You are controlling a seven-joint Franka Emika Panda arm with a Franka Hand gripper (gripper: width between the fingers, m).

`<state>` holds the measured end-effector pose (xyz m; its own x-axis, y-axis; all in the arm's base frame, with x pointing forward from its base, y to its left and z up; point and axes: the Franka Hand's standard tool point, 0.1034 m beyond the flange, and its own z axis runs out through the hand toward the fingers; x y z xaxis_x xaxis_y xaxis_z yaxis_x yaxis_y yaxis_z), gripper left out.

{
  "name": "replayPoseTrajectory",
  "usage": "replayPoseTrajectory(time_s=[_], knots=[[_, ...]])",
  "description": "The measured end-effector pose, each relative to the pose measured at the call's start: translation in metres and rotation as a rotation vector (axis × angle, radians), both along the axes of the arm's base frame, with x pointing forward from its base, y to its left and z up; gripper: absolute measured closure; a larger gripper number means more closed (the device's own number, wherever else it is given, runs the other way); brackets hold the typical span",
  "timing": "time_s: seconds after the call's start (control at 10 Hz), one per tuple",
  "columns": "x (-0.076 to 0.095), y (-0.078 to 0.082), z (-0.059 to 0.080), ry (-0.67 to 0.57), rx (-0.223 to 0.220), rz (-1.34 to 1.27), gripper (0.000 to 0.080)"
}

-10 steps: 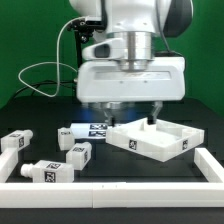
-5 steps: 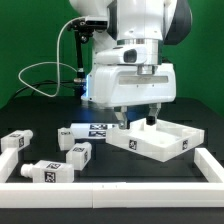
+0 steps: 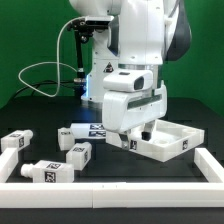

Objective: Assemble one leg

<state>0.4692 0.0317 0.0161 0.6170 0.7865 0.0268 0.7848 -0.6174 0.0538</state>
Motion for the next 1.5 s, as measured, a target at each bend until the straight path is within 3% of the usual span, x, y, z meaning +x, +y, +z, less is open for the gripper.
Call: replayPoseTrajectory(time_s=[0.3,0.4,0.5,0.6,0.7,0.8,0.9,1.1,1.3,1.4,1.5], knots=[[0.000,0.000,0.000,0.000,0.000,-0.001,0.0150],[0.000,0.000,0.000,0.001,0.000,-0.001,0.0281],[0.000,-0.001,0.000,0.001,0.000,-0.001,0.0281],[0.000,-0.001,0.000,0.001,0.000,-0.001,0.0415],[0.000,-0.001,0.000,0.002,0.000,-0.001,0.0599],[0.000,-0.001,0.000,0.002,0.000,-0.001,0.0599],[0.000,-0.001,0.000,0.002,-0.001,0.000,0.0724],[-0.004,-0.007,0.008,0.039,0.004,-0.113,0.0744],[0.000,-0.018,0.042,0.087,0.005,-0.320,0.0744],[0.004,-0.025,0.051,0.120,0.003,-0.382,0.0744],[0.011,-0.037,0.056,0.133,0.031,-0.555,0.0744]])
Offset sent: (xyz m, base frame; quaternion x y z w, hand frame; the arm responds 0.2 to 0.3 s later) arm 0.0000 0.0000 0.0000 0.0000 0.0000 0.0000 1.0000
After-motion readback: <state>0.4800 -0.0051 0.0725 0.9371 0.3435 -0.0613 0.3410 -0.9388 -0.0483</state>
